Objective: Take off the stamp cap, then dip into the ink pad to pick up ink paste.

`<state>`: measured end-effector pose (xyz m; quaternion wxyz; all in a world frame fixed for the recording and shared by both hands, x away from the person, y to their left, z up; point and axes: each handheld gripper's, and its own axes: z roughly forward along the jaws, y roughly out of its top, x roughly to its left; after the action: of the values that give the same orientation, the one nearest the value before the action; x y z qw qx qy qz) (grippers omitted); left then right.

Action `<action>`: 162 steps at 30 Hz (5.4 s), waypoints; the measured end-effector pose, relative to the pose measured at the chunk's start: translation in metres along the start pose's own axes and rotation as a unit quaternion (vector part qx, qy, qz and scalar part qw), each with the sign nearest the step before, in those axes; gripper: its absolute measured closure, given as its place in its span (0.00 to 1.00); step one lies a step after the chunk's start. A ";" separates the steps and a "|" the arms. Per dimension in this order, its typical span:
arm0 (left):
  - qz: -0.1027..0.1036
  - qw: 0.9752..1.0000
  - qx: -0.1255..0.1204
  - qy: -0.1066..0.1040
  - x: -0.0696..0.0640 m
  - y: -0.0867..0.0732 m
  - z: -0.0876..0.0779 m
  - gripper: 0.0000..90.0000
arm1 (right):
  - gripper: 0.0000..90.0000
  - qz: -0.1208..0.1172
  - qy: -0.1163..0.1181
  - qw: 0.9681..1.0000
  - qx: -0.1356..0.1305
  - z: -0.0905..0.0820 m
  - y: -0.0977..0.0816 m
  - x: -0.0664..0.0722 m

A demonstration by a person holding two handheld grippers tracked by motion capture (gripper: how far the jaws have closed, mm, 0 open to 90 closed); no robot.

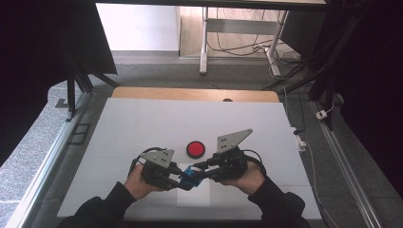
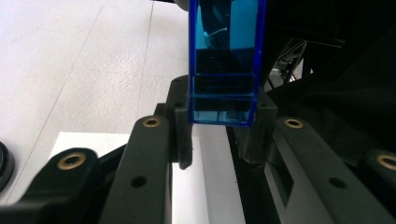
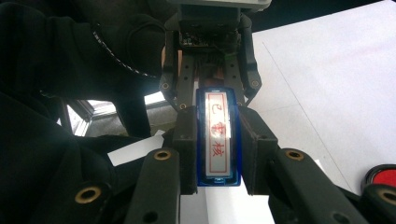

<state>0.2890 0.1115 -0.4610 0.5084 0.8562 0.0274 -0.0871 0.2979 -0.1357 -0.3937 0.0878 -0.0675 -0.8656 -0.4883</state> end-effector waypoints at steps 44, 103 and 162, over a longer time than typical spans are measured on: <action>-0.109 0.979 0.053 0.166 -0.021 -0.011 -0.029 0.76 | 0.79 -0.034 -0.118 0.992 0.006 -0.007 -0.001 0.004; -0.237 0.920 -0.003 0.313 -0.094 -0.079 -0.099 0.76 | 0.79 -0.014 -0.180 0.983 0.025 -0.006 -0.007 -0.003; -0.252 0.911 0.008 0.328 -0.110 -0.098 -0.109 0.76 | 0.79 0.039 -0.240 0.967 0.073 0.026 -0.013 -0.066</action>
<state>0.1808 0.2584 -0.4755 0.4254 0.8052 0.4066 0.0728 0.3577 -0.1223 -0.4328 -0.0984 -0.2100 -0.8912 -0.3898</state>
